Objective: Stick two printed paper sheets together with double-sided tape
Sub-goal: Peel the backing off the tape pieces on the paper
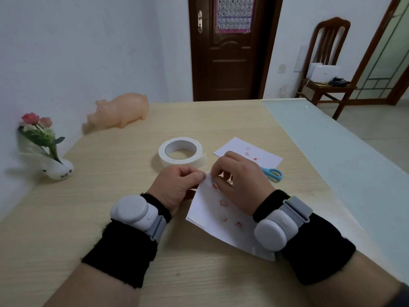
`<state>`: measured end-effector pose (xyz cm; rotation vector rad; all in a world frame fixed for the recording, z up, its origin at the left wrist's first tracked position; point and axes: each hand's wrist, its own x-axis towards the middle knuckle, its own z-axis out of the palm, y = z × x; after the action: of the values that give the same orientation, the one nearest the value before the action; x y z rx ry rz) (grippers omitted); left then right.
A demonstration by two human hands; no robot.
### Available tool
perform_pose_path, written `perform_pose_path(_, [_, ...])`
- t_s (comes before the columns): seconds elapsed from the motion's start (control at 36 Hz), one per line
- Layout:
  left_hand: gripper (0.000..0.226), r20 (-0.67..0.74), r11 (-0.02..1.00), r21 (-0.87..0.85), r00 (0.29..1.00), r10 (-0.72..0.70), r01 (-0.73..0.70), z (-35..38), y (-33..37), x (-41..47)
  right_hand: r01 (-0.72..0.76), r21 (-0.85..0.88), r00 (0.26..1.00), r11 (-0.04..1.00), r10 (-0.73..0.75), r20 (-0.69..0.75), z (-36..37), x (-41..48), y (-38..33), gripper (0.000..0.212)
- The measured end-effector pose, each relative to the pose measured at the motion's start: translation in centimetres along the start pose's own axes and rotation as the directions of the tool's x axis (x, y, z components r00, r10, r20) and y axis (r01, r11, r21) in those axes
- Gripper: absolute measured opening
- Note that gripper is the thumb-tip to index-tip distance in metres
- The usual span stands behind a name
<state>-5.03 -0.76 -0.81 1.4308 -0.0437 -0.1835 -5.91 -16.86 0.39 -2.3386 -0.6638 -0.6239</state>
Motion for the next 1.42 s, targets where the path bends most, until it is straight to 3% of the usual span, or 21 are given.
perform_pose_path(0.36, [0.022,0.020,0.993,0.098,0.998,0.058,-0.060,-0.19,-0.10,0.04,-0.266,0.099,0.962,0.959,0.258,0.088,-0.41,-0.11,-0.48,0.010])
perform_pose_path(0.42, [0.014,0.035,0.991,0.121,0.998,0.059,-0.063,-0.28,-0.17,0.09,-0.285,0.097,0.956,0.954,0.275,0.098,-0.46,-0.09,-0.51,0.012])
perform_pose_path(0.47, [0.003,0.049,0.989,0.135,0.997,0.053,-0.059,-0.30,-0.19,0.09,-0.294,0.089,0.953,0.952,0.285,0.099,-0.49,-0.06,-0.53,0.013])
perform_pose_path(0.94, [0.003,0.057,0.985,0.165,0.997,0.047,-0.056,-0.29,-0.06,-0.04,-0.296,0.099,0.952,0.950,0.285,0.109,-0.65,-0.05,-0.86,0.011])
perform_pose_path(1.14, [0.018,0.067,0.981,0.180,0.996,0.061,-0.072,-0.23,-0.02,-0.15,-0.277,0.100,0.957,0.956,0.265,0.120,-0.69,-0.05,-0.62,0.017])
perform_pose_path(1.42, [0.017,0.057,0.980,0.186,0.997,0.060,-0.069,-0.25,-0.10,-0.06,-0.281,0.094,0.954,0.955,0.267,0.134,-0.71,0.05,-0.59,0.015])
